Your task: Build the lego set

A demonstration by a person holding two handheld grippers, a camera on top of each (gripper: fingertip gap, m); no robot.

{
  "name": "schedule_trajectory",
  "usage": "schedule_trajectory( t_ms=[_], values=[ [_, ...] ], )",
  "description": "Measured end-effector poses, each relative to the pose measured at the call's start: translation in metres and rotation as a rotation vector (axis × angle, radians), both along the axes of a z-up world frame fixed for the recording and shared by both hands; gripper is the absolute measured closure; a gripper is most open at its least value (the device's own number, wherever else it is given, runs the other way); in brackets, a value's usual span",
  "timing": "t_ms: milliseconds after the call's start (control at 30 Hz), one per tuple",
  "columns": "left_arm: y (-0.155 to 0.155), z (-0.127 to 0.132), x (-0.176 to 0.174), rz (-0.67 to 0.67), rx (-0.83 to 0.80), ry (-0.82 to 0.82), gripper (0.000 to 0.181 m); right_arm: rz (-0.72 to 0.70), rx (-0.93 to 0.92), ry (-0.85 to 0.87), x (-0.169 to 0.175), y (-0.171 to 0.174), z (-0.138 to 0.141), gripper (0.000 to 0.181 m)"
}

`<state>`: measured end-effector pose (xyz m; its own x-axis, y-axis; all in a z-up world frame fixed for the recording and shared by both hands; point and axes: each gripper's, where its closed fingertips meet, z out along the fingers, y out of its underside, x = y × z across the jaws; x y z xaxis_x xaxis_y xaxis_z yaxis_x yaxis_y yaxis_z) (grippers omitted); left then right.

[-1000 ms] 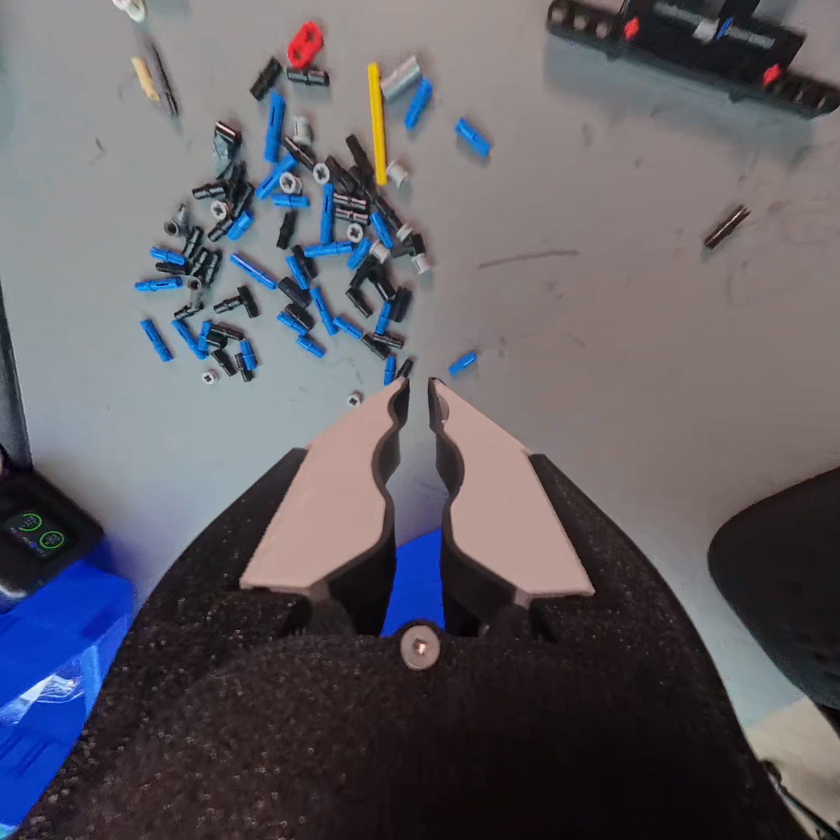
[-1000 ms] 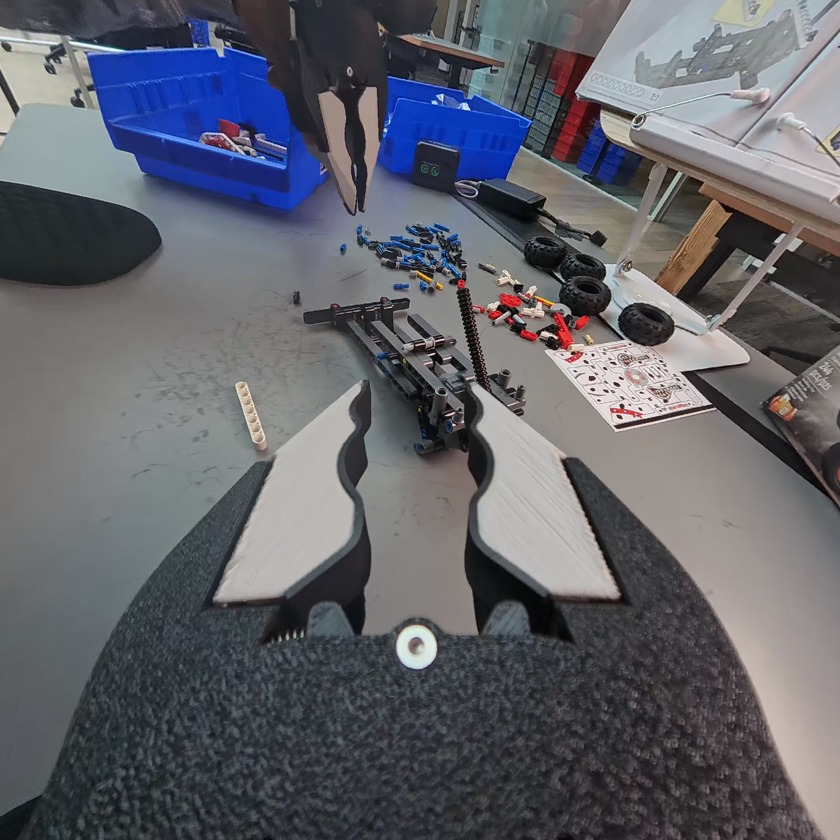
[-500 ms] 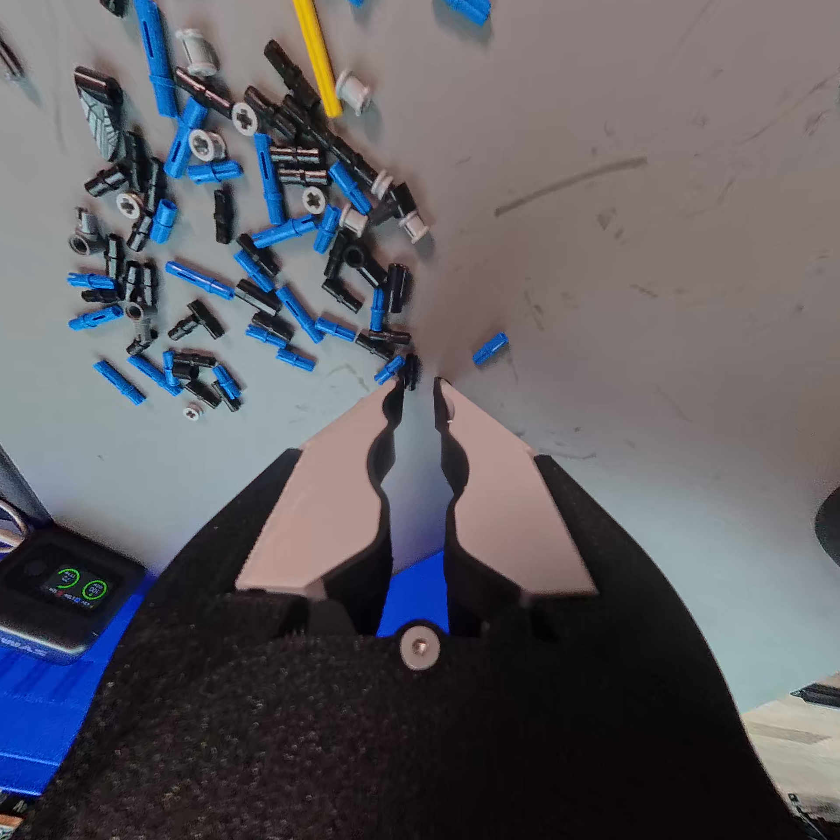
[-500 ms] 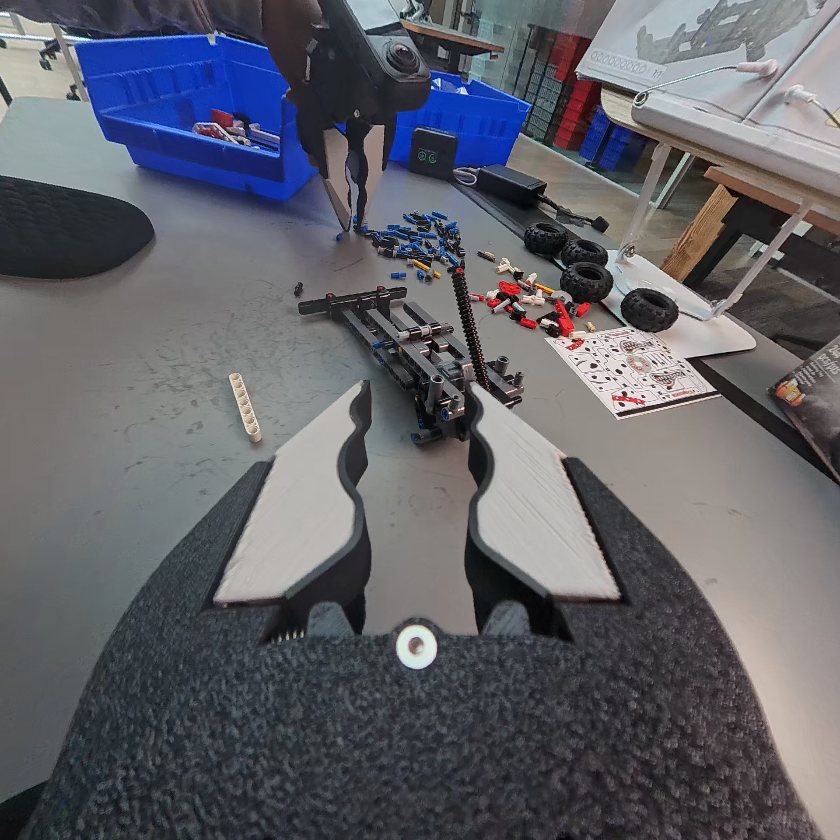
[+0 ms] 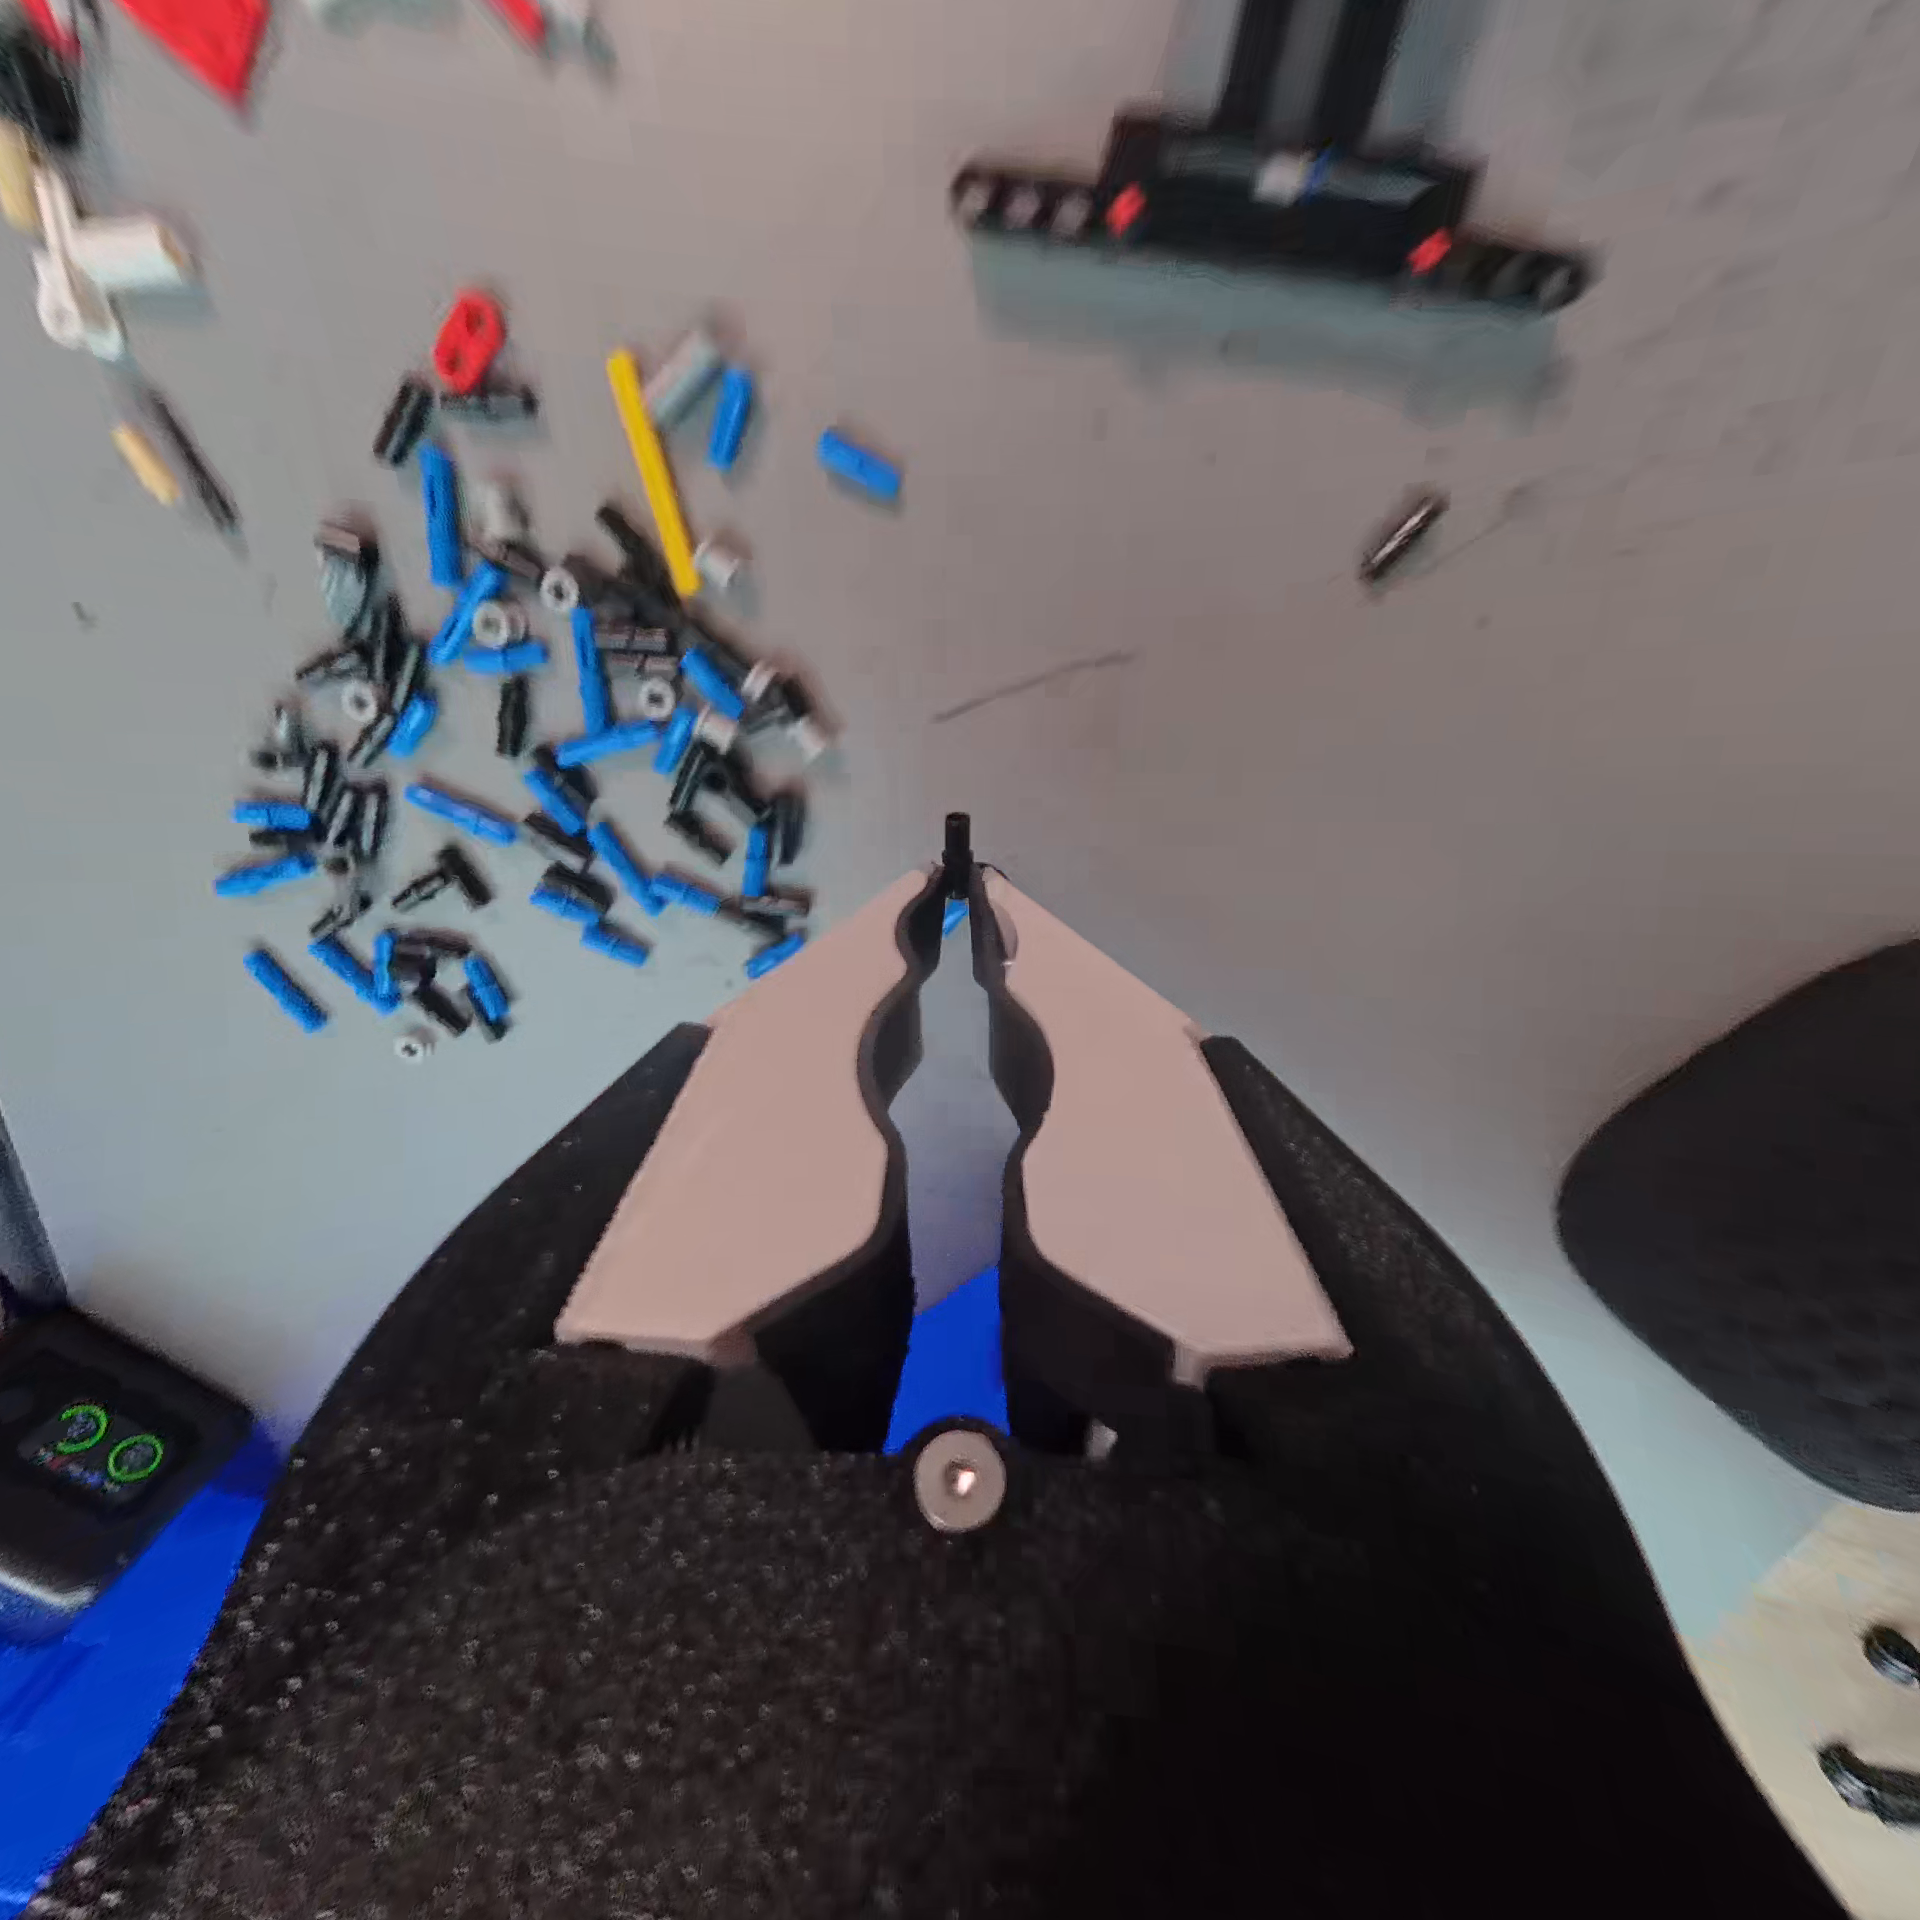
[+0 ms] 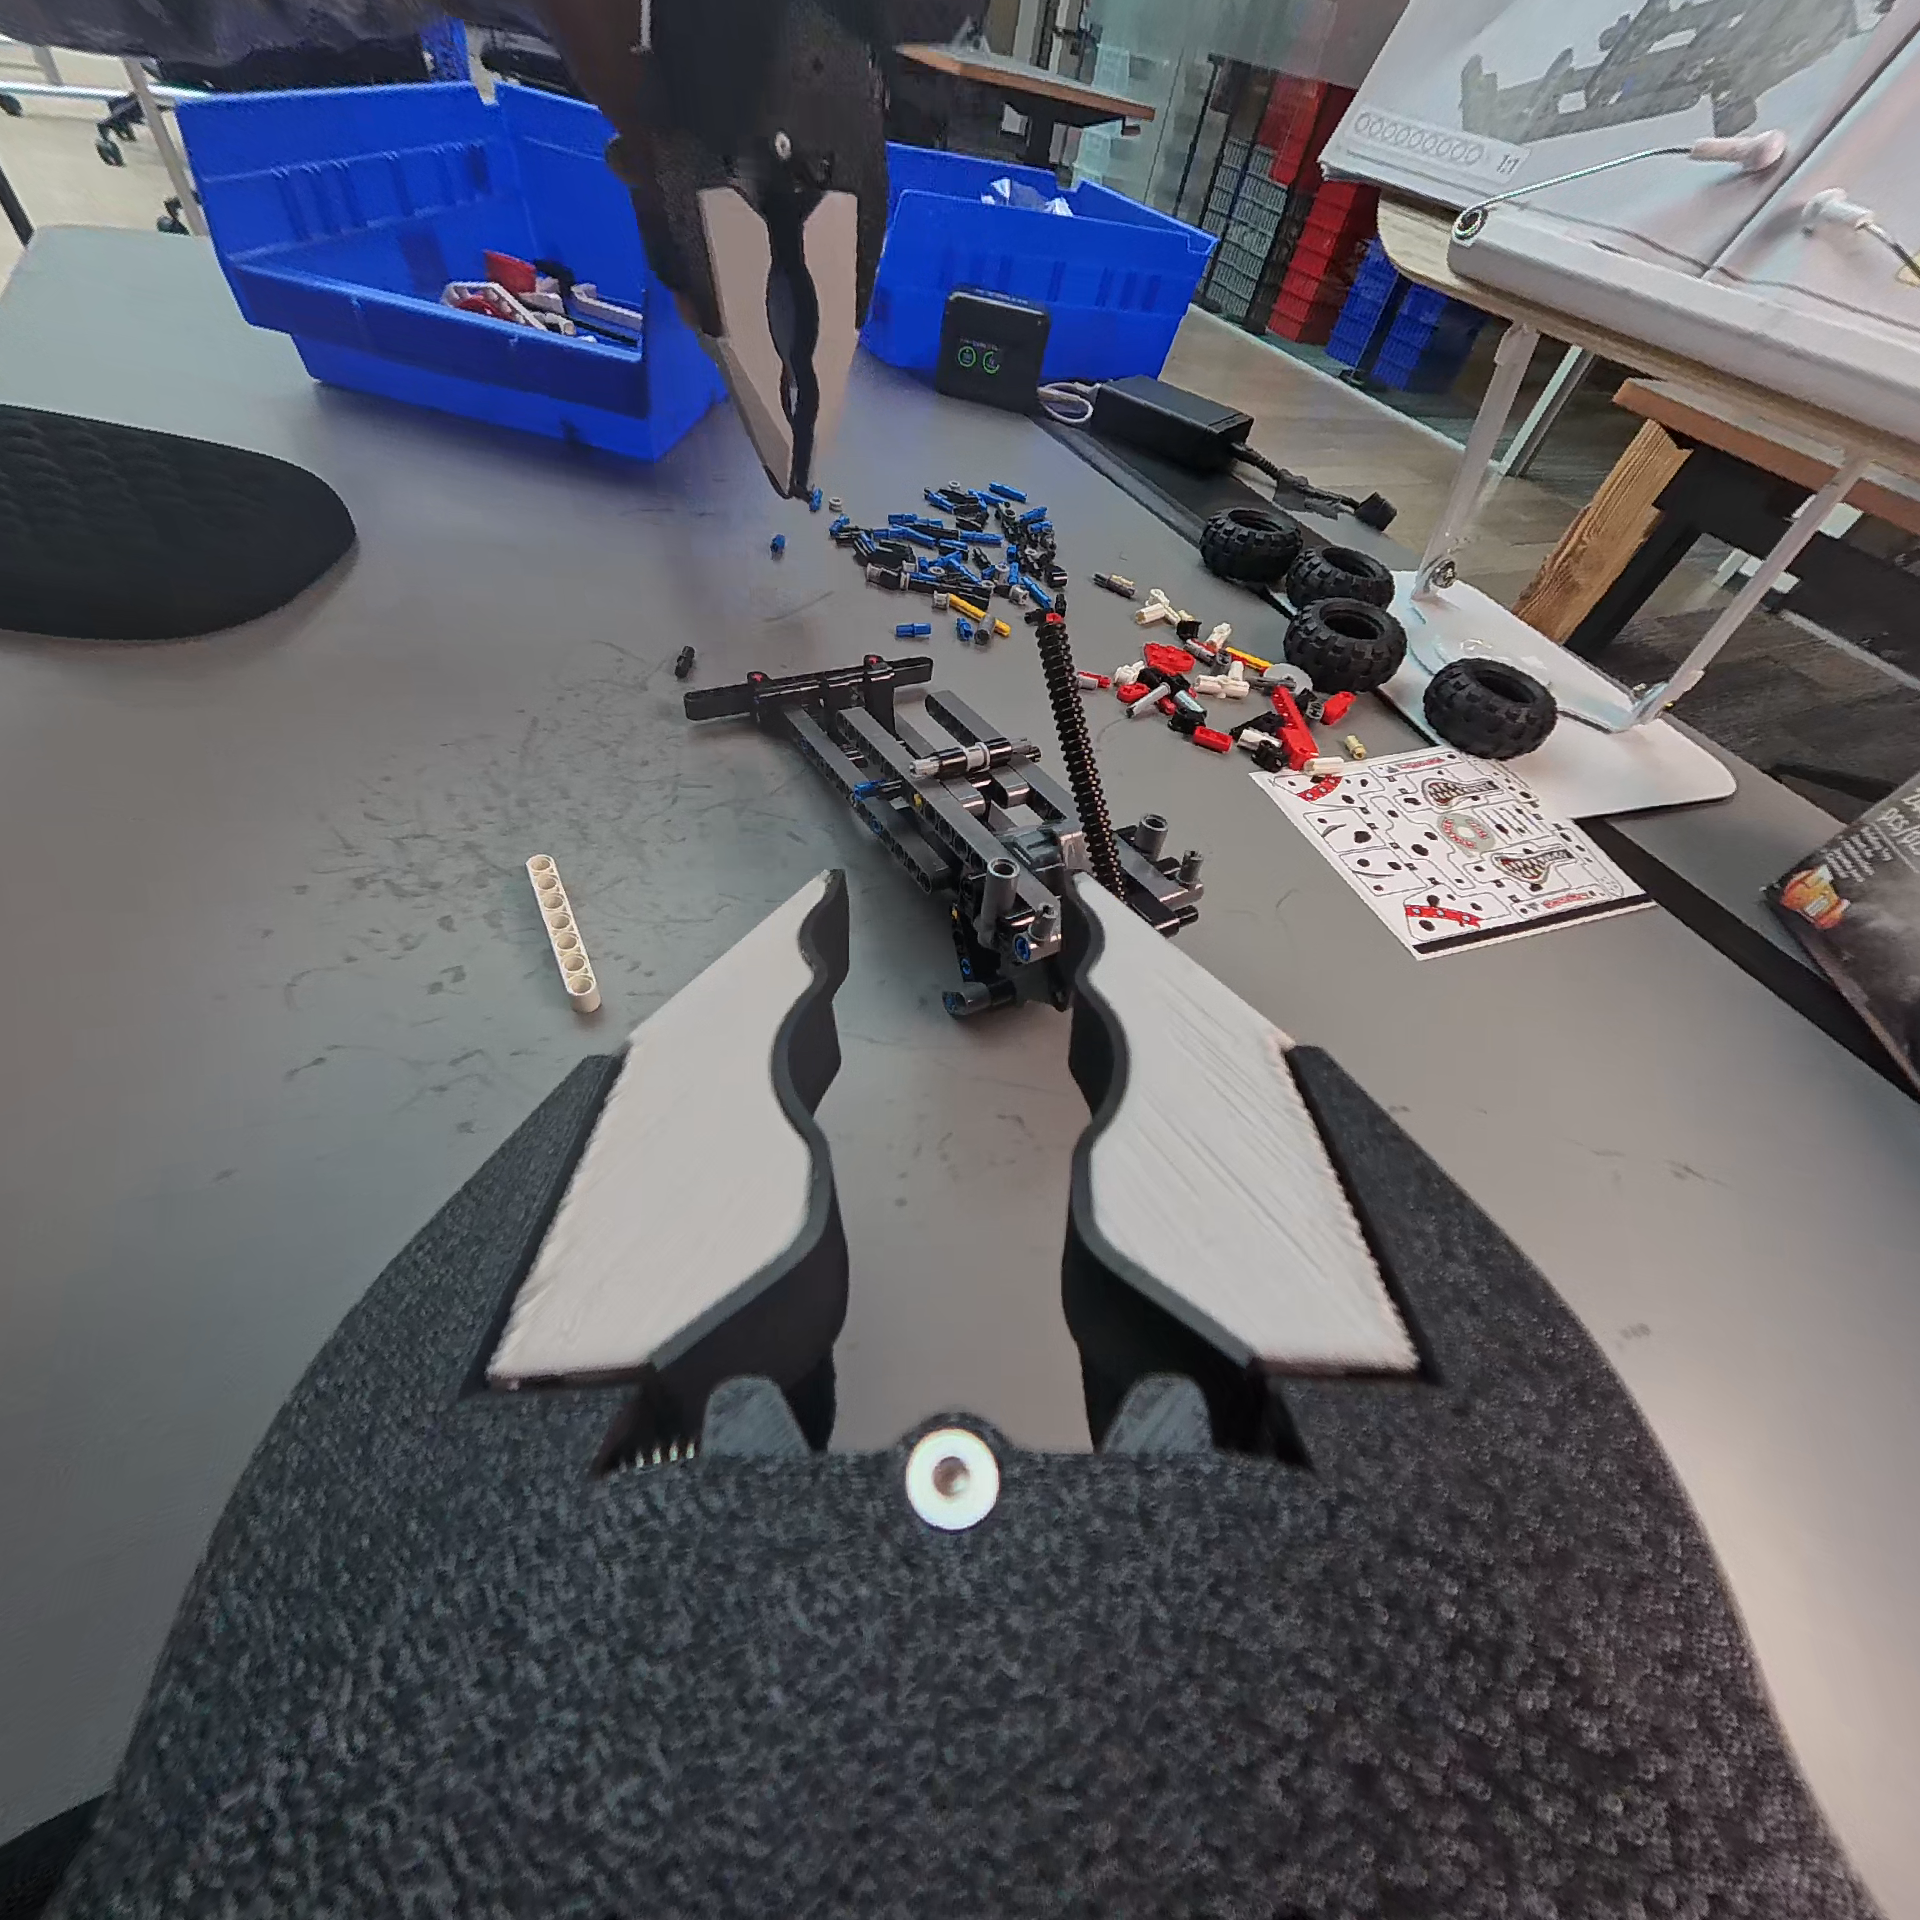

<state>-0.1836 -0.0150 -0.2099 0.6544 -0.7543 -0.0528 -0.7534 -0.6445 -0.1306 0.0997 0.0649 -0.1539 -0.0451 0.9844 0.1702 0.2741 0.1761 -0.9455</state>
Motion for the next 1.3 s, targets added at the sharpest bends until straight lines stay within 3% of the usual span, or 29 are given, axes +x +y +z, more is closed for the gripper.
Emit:
schedule_trajectory(
  t_ms=[100, 267, 533, 867, 1300],
  values=[
    [-0.011, 0.011, 0.053, -0.077, 0.032, -0.091, 0.177, 0.006, -0.004, -0.001, -0.001, -0.001, -0.001, 0.141],
    [-0.021, -0.016, 0.093, -0.138, 0.038, -0.122, 0.176, 0.014, 0.009, -0.010, -0.002, -0.005, -0.002, 0.141],
    [-0.027, -0.029, 0.098, -0.148, 0.024, -0.153, 0.174, -0.008, 0.013, -0.007, 0.000, 0.000, -0.001, 0.142],
    [-0.040, -0.027, 0.113, -0.119, -0.017, -0.264, 0.153, -0.005, 0.018, -0.042, 0.000, 0.000, -0.011, 0.142],
    [-0.032, -0.029, 0.119, 0.161, 0.140, -0.207, 0.171, 0.001, 0.021, -0.055, -0.001, -0.001, -0.014, 0.142]
  ],
)
